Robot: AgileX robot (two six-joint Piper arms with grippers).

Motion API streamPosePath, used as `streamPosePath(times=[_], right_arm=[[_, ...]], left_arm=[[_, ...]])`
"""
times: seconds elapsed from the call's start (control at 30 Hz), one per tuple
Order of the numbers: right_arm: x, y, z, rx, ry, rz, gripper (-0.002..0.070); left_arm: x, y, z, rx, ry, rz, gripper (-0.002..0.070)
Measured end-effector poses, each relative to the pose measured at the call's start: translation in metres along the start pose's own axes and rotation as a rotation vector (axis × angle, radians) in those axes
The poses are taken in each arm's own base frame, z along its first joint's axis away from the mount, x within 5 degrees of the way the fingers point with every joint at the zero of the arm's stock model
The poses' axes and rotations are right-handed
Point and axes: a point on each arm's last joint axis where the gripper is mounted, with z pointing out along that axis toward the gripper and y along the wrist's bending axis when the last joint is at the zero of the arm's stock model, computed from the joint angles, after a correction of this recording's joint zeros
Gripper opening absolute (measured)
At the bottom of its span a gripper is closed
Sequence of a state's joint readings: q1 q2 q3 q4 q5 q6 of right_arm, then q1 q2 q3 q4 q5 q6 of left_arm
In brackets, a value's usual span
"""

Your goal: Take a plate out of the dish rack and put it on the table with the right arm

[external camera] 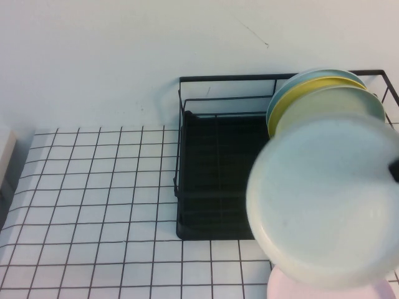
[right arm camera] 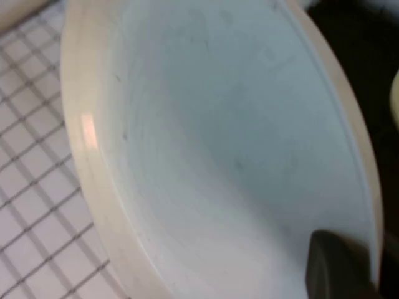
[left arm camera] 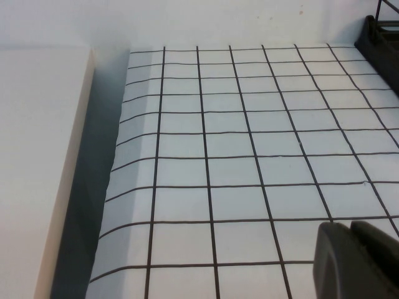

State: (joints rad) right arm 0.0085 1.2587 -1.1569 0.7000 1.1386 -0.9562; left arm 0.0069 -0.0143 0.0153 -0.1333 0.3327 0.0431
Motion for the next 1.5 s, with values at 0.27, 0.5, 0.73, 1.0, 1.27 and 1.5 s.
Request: streamPosePath(times=[0.27, 0.5, 0.73, 1.0, 1.27, 1.5], right_arm=[[0.083, -0.006, 0.049, 0.018, 0.285, 0.234, 0.0069], [0.108, -0.01, 0.067, 0.079, 0.292, 0.292, 0.0069], [0.114, -0.021, 0.086, 0.038, 0.329, 0.359, 0.0071], [0.121, -0.035, 0.103, 0.05, 0.348, 0.425, 0.0305], [0.102, -0.042, 0.094, 0.097, 0.307, 0.394, 0.0387], [0.059, -0.036, 0.05, 0.163, 0.242, 0.262, 0.0144]], left_arm=[[0.0, 0.0, 0.0, 0.0, 0.0, -0.004, -0.0003], [0.0, 0.0, 0.0, 0.0, 0.0, -0.004, -0.0003], [0.0, 0.0, 0.0, 0.0, 0.0, -0.004, -0.0003], [0.0, 0.0, 0.0, 0.0, 0.0, -0.004, -0.0003], [0.0, 0.0, 0.0, 0.0, 0.0, -0.004, -0.0003], [0.0, 0.0, 0.0, 0.0, 0.0, 0.0, -0.0003]])
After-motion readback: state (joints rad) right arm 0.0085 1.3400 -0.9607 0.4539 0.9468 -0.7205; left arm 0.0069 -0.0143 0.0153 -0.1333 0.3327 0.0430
